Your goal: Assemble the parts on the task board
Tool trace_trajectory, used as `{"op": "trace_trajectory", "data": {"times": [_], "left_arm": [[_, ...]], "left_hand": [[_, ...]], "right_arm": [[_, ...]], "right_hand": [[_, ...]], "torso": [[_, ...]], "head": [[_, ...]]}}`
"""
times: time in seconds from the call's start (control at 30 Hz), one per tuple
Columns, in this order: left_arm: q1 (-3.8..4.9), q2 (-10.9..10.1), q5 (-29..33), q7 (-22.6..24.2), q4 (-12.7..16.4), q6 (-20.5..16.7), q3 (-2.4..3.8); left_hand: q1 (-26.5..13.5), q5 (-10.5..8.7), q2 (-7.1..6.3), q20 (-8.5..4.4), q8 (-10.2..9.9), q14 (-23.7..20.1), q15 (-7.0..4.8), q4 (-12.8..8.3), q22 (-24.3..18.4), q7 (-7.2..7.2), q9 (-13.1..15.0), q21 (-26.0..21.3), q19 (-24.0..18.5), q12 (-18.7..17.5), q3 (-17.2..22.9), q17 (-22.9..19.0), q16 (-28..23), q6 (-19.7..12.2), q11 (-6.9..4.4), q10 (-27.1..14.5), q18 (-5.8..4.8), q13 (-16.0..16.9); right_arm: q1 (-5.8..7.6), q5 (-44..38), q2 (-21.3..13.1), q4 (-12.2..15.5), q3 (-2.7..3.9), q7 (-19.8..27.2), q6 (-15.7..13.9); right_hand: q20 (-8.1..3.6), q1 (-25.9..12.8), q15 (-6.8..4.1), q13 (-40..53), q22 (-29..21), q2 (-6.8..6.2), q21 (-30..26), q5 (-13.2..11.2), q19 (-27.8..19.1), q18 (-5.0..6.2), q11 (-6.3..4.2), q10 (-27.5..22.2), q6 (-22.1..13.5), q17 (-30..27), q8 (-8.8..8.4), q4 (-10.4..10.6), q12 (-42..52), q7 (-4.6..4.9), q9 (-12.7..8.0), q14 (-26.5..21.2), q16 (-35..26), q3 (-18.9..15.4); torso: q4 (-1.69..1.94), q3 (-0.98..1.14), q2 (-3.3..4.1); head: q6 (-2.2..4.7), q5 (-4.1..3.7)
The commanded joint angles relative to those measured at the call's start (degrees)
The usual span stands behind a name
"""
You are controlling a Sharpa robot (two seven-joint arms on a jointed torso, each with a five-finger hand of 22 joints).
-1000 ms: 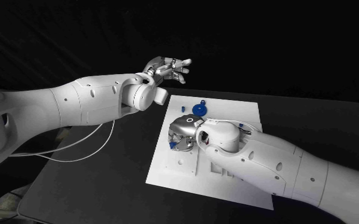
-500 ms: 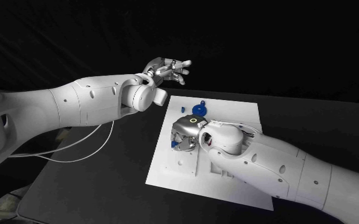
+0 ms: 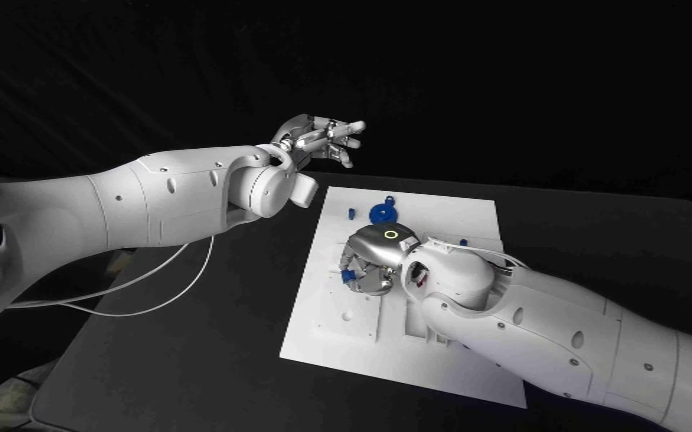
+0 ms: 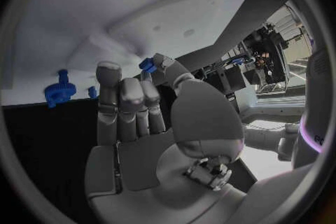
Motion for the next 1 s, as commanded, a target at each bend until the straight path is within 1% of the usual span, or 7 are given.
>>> {"op": "trace_trajectory", "data": {"times": [0.03, 0.27, 0.5, 0.57, 0.67, 0.8, 1.0], "left_arm": [[0.24, -0.6, -1.9, -1.0, 0.7, 2.7, 0.05], [0.21, -3.7, -5.5, -4.1, 2.6, 9.5, 0.01], [0.17, -6.7, -12.4, -8.3, 4.2, 18.4, -0.21], [0.15, -7.4, -14.3, -9.5, 4.7, 20.5, -0.28], [0.08, -8.0, -16.7, -11.0, 5.3, 23.3, -0.36], [-0.14, -8.3, -19.1, -12.0, 5.6, 25.6, -0.42], [-1.03, -7.6, -21.7, -14.1, 6.5, 25.6, -0.73]], "left_hand": [[0.4, 0.59, 0.40, -0.18, 0.0, 0.4, -0.08, -0.2, 0.1, -0.39, 0.0, 0.3, 0.3, -0.3, -0.3, 0.2, 0.5, 0.2, -0.10, 0.6, 0.79, -0.1], [1.3, 4.19, 1.09, -0.37, 0.1, 0.5, -0.33, -1.1, 0.6, -0.66, 0.0, 1.0, 0.2, -0.3, -0.2, 0.9, 1.6, 1.2, -0.32, 0.7, 0.76, -0.1], [1.6, 5.40, 2.24, -1.97, -0.1, 2.0, -1.95, -0.9, 2.6, -2.26, 0.1, 3.9, 1.4, -0.1, -0.3, 3.8, 6.5, 4.9, -2.42, 6.9, 0.27, 0.1], [1.4, 5.96, 2.28, -2.84, -0.1, 3.6, -2.99, -0.9, 3.9, -3.11, 0.4, 6.0, 2.5, 2.9, -0.5, 5.5, 9.6, 6.0, -3.25, 8.6, 0.22, 1.4], [1.1, 6.16, 1.93, -3.86, 0.0, 2.9, -3.73, -1.1, 6.7, -3.62, 2.0, 9.4, 2.0, 7.8, -1.0, 8.5, 14.6, 7.8, -4.14, 8.4, -0.15, 3.8], [0.9, 7.23, 2.27, -4.09, 0.1, 2.1, -3.95, -1.1, 8.6, -4.21, 5.3, 11.3, 0.7, 8.5, -1.1, 9.2, 16.9, 8.9, -4.45, 8.5, -0.13, 4.0], [-2.2, 4.14, 0.65, -3.98, -0.1, 1.9, -3.85, 1.1, 9.5, -3.79, 7.0, 12.2, 0.2, 9.2, -2.4, 8.9, 17.9, 7.6, -4.25, 8.4, 0.04, 4.6]], "right_arm": [[0.08, 1.3, -1.8, 2.3, 0.69, -0.8, -3.0], [0.14, 3.8, -8.1, 9.0, 3.60, -1.2, -4.1], [0.15, 9.9, -14.8, 15.0, 6.99, -1.5, -4.0], [0.16, 11.6, -16.6, 16.5, 7.78, -1.6, -3.8], [0.16, 13.1, -19.0, 18.3, 8.54, -1.8, -3.7], [0.14, 14.3, -20.9, 19.8, 9.09, -1.9, -3.6], [0.06, 15.4, -22.2, 20.1, 10.34, -2.0, -3.7]], "right_hand": [[-0.32, 0.0, -0.30, 0.1, 3.0, -0.91, 0.6, 1.2, 3.0, 0.56, -0.15, 0.0, 0.1, 0.1, 0.18, 0.2, 0.2, 0.19, 0.1, 0.0, -0.1, 1.1], [-0.35, -0.1, -0.33, 0.2, 3.1, -1.33, 1.1, 1.0, 3.0, 0.51, -0.19, 0.1, 0.2, 0.1, 0.19, 0.8, 0.2, 0.13, 0.1, 0.1, -0.1, 1.8], [-0.36, 0.3, -0.34, 0.2, 3.0, -1.32, 1.2, -0.9, 3.0, 0.55, -0.19, 0.1, 0.4, 0.2, 0.20, 1.8, 0.2, 0.05, 0.2, 0.1, -0.1, 1.2], [-0.35, 0.4, -0.34, 0.2, 3.0, -1.37, 1.1, -0.8, 3.0, 0.59, -0.19, 0.1, 0.3, 0.2, 0.18, 2.0, 0.2, 0.04, 0.2, 0.1, -0.1, 1.1], [-0.35, 0.4, -0.34, 0.2, 3.1, -1.43, 1.2, -0.8, 3.0, 0.60, -0.20, 0.1, 0.4, 0.2, 0.19, 2.1, 0.2, 0.03, 0.2, 0.1, -0.1, 1.0], [-0.35, 0.5, -0.35, 0.2, 3.1, -1.44, 1.2, -0.9, 2.9, 0.63, -0.22, 0.0, 0.4, 0.1, 0.20, 2.3, 0.1, 0.00, 0.2, 0.1, -0.2, 0.9], [-0.36, 0.6, -0.36, 0.2, 3.1, -1.57, 1.1, -0.5, 2.9, 0.65, -0.23, 0.1, 0.5, 0.1, 0.18, 2.4, 0.2, -0.01, 0.1, 0.1, -0.2, 0.9]], "torso": [[-0.18, -0.01, -0.10], [-0.77, 0.27, -0.27], [-1.43, 0.63, -0.69], [-1.70, 0.74, -0.85], [-2.00, 0.85, -1.07], [-2.07, 0.98, -1.16], [-1.98, 0.95, -1.08]], "head": [[0.17, -0.32], [0.76, -0.92], [0.77, -1.40], [0.98, -1.53], [1.12, -1.57], [1.12, -1.85], [0.77, -2.13]]}}
